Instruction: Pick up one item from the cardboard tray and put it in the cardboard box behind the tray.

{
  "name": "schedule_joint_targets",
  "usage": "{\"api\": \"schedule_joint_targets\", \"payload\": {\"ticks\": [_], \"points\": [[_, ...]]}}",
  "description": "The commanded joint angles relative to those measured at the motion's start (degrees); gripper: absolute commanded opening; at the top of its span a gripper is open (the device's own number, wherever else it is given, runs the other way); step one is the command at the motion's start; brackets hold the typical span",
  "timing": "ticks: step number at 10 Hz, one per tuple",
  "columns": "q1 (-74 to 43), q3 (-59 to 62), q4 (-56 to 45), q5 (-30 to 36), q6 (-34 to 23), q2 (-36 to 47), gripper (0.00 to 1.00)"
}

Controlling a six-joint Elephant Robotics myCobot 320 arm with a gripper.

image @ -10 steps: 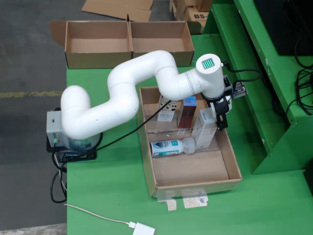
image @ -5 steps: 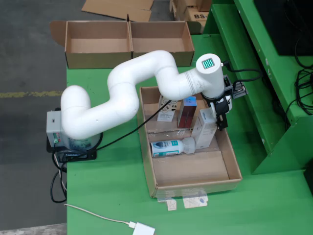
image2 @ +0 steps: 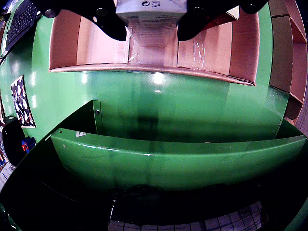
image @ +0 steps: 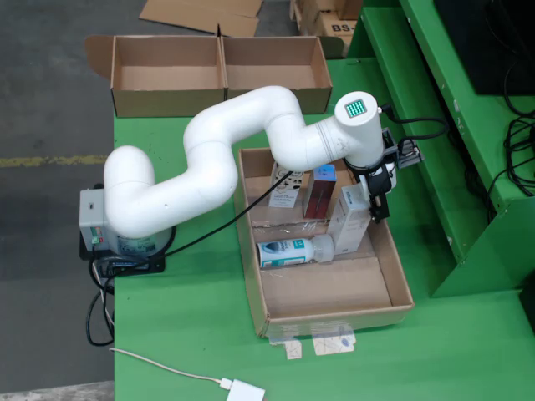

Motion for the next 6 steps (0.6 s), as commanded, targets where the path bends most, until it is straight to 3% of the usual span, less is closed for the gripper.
{"api": "schedule_joint_targets", "payload": {"ticks": [1, 6], "points": [[-0.34, 1.49, 0.75, -0.35, -0.38, 1.64, 0.00], [1.23, 1.49, 0.44, -3.08, 2.78, 11.39, 0.00]]}}
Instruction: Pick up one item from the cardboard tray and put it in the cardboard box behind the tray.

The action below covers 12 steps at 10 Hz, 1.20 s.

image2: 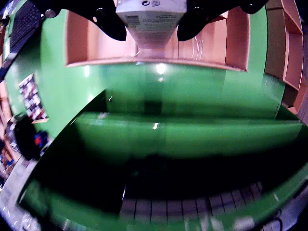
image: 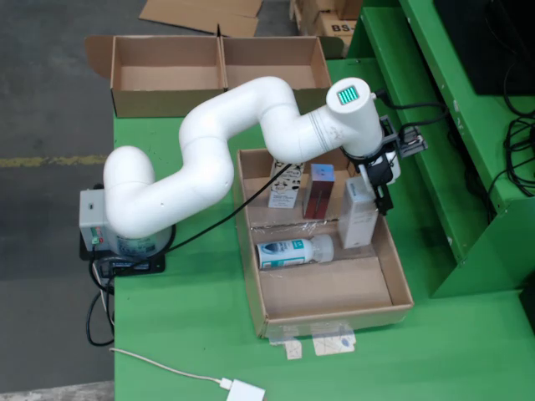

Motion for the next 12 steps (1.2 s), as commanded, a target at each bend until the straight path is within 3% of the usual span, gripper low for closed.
{"api": "schedule_joint_targets", "payload": {"ticks": [1, 5, 8, 12], "points": [[2.54, 1.66, -3.56, -2.72, 2.91, 10.46, 0.00], [3.18, 1.66, 3.48, -3.64, 1.35, 12.59, 0.00], [4.41, 1.66, 14.72, -9.95, 0.06, 13.62, 0.00], [4.82, 1.66, 15.92, -10.20, -0.60, 15.13, 0.00]]}}
